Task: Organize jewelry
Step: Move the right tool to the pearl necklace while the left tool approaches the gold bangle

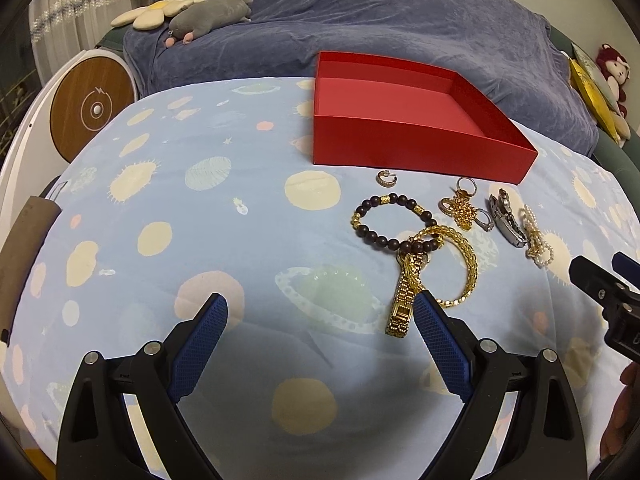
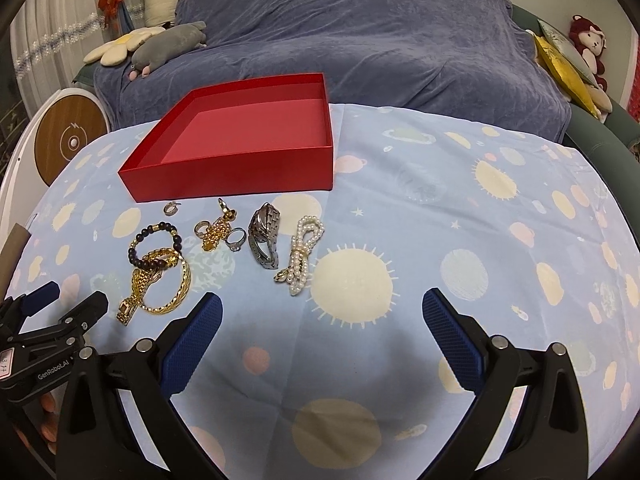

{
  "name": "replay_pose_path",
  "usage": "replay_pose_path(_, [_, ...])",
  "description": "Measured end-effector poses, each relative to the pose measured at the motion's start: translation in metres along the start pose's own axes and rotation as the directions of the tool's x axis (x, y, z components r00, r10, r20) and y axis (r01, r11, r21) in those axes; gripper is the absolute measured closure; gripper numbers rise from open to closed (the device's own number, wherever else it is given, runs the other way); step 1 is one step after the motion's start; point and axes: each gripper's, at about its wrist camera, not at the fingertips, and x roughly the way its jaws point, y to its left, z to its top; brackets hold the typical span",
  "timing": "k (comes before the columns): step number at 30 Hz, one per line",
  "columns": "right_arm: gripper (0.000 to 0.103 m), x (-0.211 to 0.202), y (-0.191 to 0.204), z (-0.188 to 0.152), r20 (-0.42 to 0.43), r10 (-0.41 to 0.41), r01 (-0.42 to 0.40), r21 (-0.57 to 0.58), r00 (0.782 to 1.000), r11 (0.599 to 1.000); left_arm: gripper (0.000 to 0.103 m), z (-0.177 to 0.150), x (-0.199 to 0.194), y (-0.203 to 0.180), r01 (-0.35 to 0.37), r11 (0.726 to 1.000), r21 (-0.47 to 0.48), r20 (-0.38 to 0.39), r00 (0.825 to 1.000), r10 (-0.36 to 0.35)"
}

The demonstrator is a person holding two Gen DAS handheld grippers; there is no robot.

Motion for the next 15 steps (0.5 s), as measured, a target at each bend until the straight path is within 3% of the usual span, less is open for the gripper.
replay_pose_path(10, [0.021, 0.035, 0.002, 0.012, -0.067, 0.009, -0.008, 0.015, 0.998, 1.000, 0.011, 0.003, 0.006, -0.005, 0.017, 1.000, 0.014, 0.000, 1.000, -0.017])
replay_pose_path(12, [0.034, 0.041, 0.001, 0.013, -0.087, 0.017, -0.015, 0.022, 0.996, 1.000, 0.011, 0.002, 0.007, -0.004, 0.022, 1.000, 0.011, -0.006, 1.000, -0.021])
replay_pose_path(15, [0.041, 0.050, 0.003, 0.012, -0.110, 0.011, -0.009, 0.015, 0.994, 1.000, 0.011, 0.001, 0.009, -0.005, 0.031, 0.999, 0.012, -0.006, 0.999, -0.031])
